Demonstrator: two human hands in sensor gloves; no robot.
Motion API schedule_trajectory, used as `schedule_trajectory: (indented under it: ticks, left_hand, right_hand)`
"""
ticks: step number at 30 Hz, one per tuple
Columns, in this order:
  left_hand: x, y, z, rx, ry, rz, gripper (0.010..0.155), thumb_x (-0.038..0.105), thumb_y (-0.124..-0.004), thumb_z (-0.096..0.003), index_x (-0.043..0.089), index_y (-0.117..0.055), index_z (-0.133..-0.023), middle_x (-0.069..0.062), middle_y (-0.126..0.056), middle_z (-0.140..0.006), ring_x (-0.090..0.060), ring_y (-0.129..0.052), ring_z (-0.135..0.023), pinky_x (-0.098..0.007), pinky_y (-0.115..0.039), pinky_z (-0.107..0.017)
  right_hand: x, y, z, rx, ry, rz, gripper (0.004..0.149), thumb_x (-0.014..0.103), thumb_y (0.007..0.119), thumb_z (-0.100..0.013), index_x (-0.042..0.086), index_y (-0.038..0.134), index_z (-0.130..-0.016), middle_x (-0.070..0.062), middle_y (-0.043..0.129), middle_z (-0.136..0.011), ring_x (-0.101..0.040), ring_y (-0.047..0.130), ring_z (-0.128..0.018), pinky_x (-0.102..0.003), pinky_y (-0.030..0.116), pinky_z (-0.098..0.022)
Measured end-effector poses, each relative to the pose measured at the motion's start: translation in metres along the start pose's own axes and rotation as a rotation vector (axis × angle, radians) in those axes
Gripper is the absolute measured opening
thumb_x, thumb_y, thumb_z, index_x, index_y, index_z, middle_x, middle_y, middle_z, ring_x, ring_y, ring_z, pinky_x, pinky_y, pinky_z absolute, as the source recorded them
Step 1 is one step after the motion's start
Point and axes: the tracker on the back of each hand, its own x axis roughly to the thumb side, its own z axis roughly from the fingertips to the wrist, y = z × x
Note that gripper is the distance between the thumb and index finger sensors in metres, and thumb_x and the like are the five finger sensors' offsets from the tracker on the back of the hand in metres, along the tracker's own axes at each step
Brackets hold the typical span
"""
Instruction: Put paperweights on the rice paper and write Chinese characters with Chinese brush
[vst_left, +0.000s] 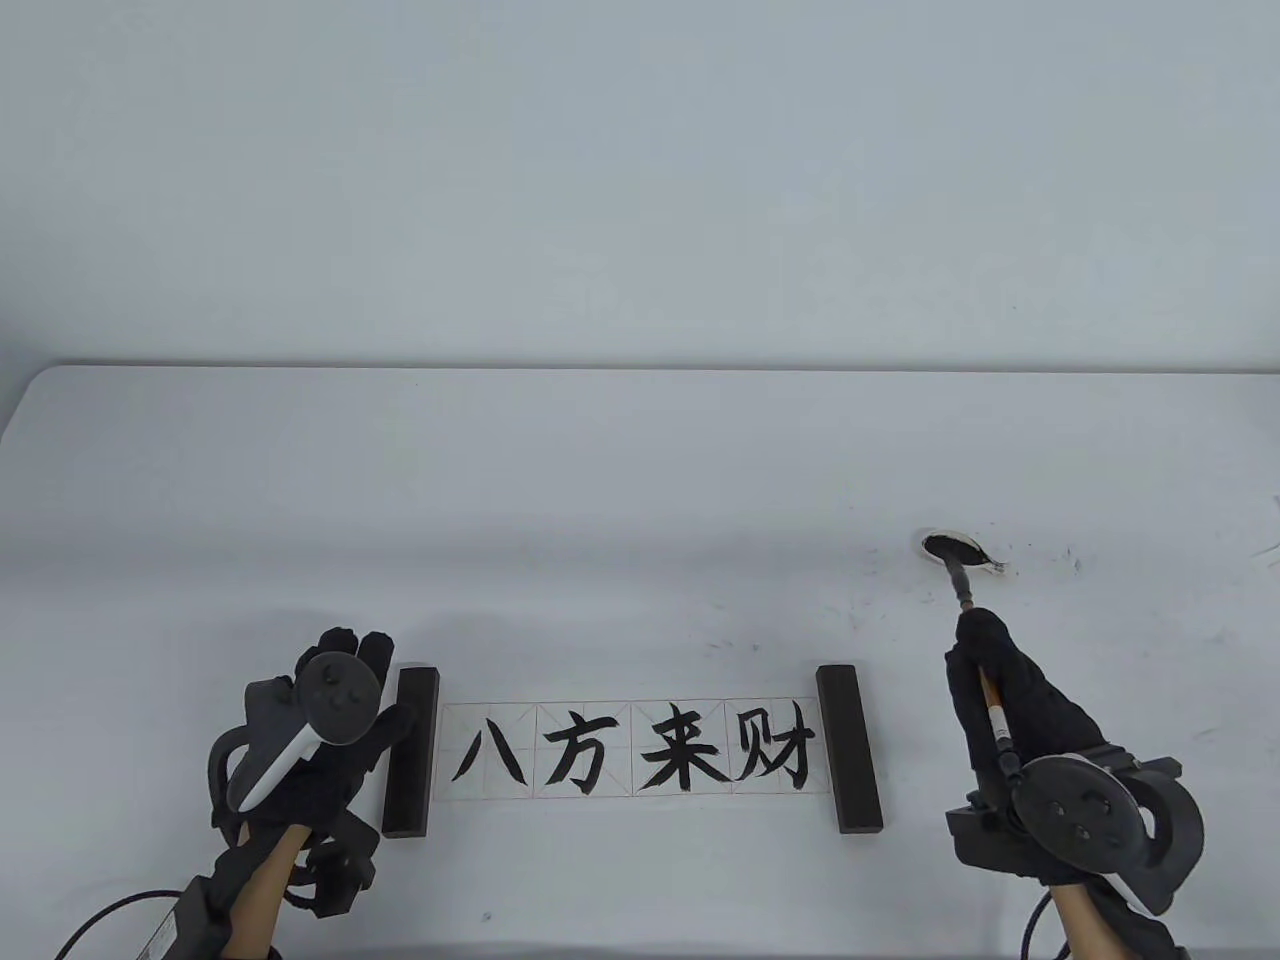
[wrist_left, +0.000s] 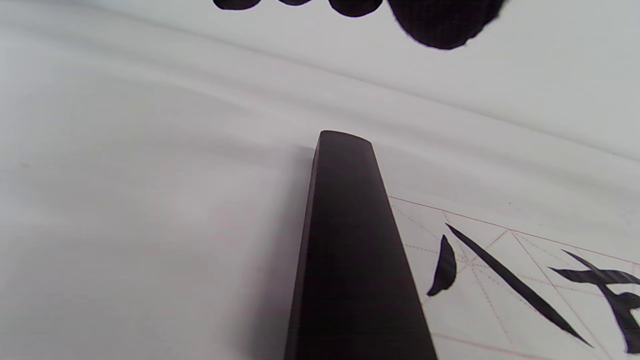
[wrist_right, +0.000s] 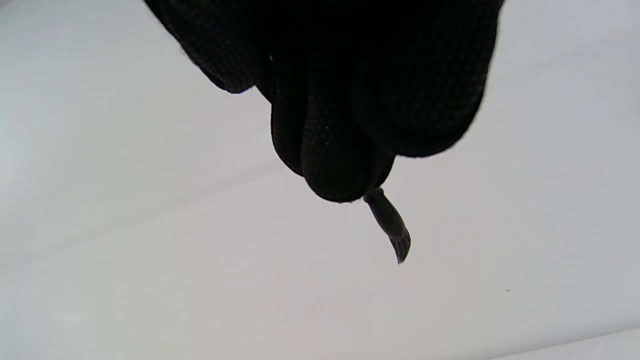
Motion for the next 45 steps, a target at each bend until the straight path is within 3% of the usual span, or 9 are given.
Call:
schedule_trajectory:
  ticks: [7,14,24,35,45]
  left_hand:
    - [-0.001,0.001,0.0,0.027,0.002,0.006,0.08,0.053,-0.058,-0.0532,0.037,-0.018,-0.12,-0.006,-0.012,-0.129,-0.037,-0.021,-0.123,-0.058,-0.018,-0.087]
    - [-0.002,0.0,0.0,0.019,0.005,0.005,0.08,0.053,-0.058,-0.0532,0.037,-0.018,-0.12,-0.005,-0.012,-0.129,-0.037,-0.021,-0.123,-0.058,-0.018,-0.087]
    - [-0.001,-0.001,0.0,0.003,0.006,-0.002,0.079,0.053,-0.058,-0.0533,0.036,-0.019,-0.12,-0.006,-0.012,-0.129,-0.037,-0.022,-0.122,-0.058,-0.018,-0.087]
    - [0.0,-0.001,-0.001,-0.017,0.016,0.0,0.079,0.053,-0.058,-0.0533,0.036,-0.019,-0.12,-0.006,-0.012,-0.129,-0.037,-0.022,-0.122,-0.058,-0.018,-0.087]
    - [0.0,-0.001,-0.001,-0.03,0.016,0.001,0.079,0.053,-0.058,-0.0533,0.036,-0.019,-0.12,-0.006,-0.012,-0.129,-0.038,-0.021,-0.122,-0.058,-0.018,-0.087]
  right_hand:
    - [-0.008,0.012,-0.005,0.087,-0.007,0.131,0.055,0.024,0.073,-0.056,0.003,0.057,-0.104,-0.023,0.082,-0.091,-0.032,0.092,-0.076,-0.041,0.086,-0.047]
    - [-0.021,0.033,-0.007,0.171,-0.014,0.321,0.061,0.023,0.072,-0.056,0.001,0.047,-0.107,-0.026,0.072,-0.098,-0.035,0.084,-0.085,-0.046,0.081,-0.054]
    - [-0.051,0.098,-0.006,0.457,0.03,0.635,0.069,0.022,0.069,-0.057,-0.003,0.031,-0.109,-0.032,0.055,-0.105,-0.042,0.071,-0.094,-0.053,0.072,-0.061]
    - [-0.066,0.168,0.0,0.656,-0.026,0.803,0.07,0.021,0.068,-0.057,-0.003,0.028,-0.109,-0.032,0.052,-0.106,-0.041,0.068,-0.095,-0.053,0.07,-0.063]
    - [-0.094,0.2,-0.006,0.786,0.029,0.904,0.068,0.016,0.066,-0.057,0.0,0.025,-0.108,-0.028,0.049,-0.108,-0.039,0.066,-0.098,-0.052,0.067,-0.067]
